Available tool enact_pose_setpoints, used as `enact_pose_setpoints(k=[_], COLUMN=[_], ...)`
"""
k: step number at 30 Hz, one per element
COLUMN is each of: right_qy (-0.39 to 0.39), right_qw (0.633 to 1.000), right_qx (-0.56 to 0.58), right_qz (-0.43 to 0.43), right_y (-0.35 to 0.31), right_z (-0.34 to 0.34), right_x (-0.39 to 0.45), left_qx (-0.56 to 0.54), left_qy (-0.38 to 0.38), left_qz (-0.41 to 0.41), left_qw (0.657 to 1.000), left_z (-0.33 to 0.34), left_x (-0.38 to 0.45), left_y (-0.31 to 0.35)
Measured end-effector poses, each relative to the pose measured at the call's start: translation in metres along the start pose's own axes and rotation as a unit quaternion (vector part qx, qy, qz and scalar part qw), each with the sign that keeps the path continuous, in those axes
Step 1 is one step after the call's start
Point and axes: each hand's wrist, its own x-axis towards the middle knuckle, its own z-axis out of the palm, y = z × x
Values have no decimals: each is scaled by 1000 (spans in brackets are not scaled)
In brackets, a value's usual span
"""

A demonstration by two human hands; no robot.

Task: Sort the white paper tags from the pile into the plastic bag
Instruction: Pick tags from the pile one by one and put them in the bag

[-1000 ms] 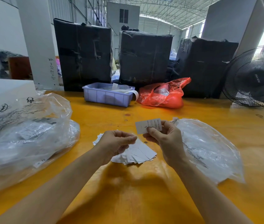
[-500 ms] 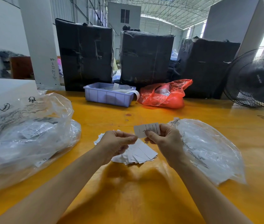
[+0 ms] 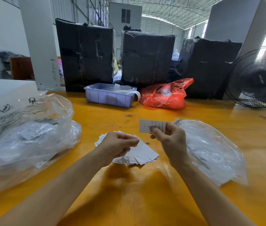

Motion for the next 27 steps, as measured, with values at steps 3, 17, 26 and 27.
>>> enact_pose_setpoints(k=[3,17,26,27], right_qy=[-8,-65,-165,-180], right_qw=[1000,995,981,978], right_qx=[-6,-76,-83,-80], right_qz=[1,13,66,73], right_y=[0,3,2,1], right_z=[-1,0,-4,-4], right_x=[1,0,0,0], left_qx=[0,-11,14,16], left_qy=[0,-1,21,23], left_qz=[-1,-4,6,7], left_qw=[1000,1000,1000,1000], left_z=[0,-1,0,1], left_x=[0,1,1,1], left_y=[0,0,3,2])
